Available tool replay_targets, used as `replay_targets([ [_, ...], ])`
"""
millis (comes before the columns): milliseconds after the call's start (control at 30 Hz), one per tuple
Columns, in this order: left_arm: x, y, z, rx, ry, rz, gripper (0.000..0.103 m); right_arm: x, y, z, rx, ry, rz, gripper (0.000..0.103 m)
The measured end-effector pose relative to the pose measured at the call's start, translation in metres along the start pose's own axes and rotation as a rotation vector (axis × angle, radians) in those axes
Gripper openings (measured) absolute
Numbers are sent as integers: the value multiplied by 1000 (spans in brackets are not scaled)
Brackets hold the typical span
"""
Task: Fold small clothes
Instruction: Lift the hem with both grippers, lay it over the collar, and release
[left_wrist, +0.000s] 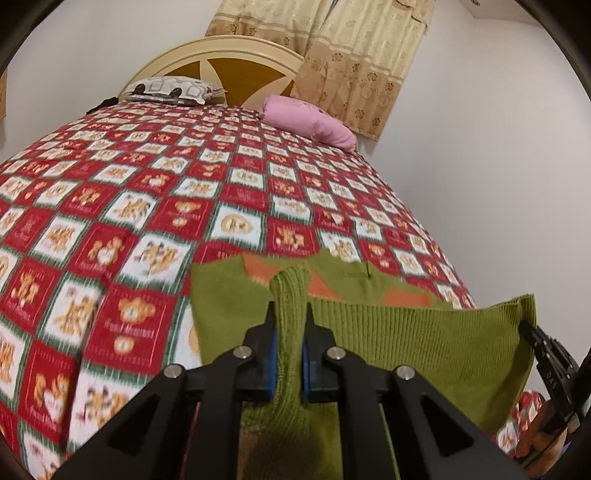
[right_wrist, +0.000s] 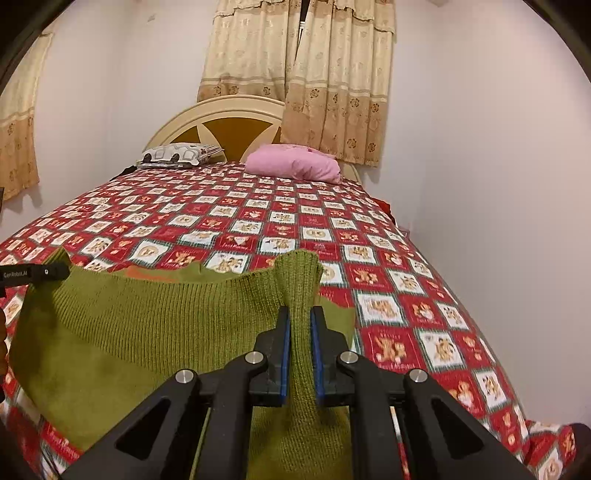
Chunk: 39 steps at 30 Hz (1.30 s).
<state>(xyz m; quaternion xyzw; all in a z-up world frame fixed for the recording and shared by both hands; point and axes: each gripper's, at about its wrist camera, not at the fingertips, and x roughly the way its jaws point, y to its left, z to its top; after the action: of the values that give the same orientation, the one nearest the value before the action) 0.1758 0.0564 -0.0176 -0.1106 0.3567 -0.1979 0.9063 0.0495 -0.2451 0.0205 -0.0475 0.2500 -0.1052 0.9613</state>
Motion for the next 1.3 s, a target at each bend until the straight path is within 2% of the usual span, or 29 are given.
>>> replay_targets([
  [333,63,-16,49,48,-45,73,10,85,-6,32,20,-5,-58,9],
  [500,101,-14,55,24,-25,112,10,138,-6,29,25,40,-97,9],
  [600,126,-14,53,47,-23,179,10,166,-4,19,0,66,-130,9],
  [700,155,-7,44,69,10,323,16,189,-5,8,-6,114,-137,9],
  [767,167,10,44,-2,78,317,19,198,-8,5,8,151,-135,10],
  [800,168,18,45,-47,91,315,20,202,-10,4,15,170,-136,10],
  [833,166,29,47,-101,86,314,25,206,-12,3,19,185,-138,10],
  [867,161,39,48,-155,72,319,36,210,-13,2,20,208,-137,10],
  [900,156,47,49,-194,57,336,39,214,-12,1,21,224,-141,11],
  [933,151,54,50,-223,46,361,38,220,-13,-1,22,255,-153,12],
  [1000,142,60,53,-249,49,379,38,230,-14,-4,23,308,-159,21],
  [1033,137,61,54,-252,58,384,38,233,-14,-4,23,323,-159,21],
  [1133,114,47,54,-185,51,409,39,233,-12,-5,13,328,-164,26],
  [1200,93,22,47,-73,25,448,51,233,-13,-5,16,333,-190,41],
  [1233,90,14,43,-44,17,448,62,232,-15,-5,23,330,-209,45],
  [1267,85,4,37,-17,16,429,69,230,-17,-4,37,318,-220,47],
  [1300,79,-6,28,13,29,389,69,222,-23,-2,65,284,-210,47],
])
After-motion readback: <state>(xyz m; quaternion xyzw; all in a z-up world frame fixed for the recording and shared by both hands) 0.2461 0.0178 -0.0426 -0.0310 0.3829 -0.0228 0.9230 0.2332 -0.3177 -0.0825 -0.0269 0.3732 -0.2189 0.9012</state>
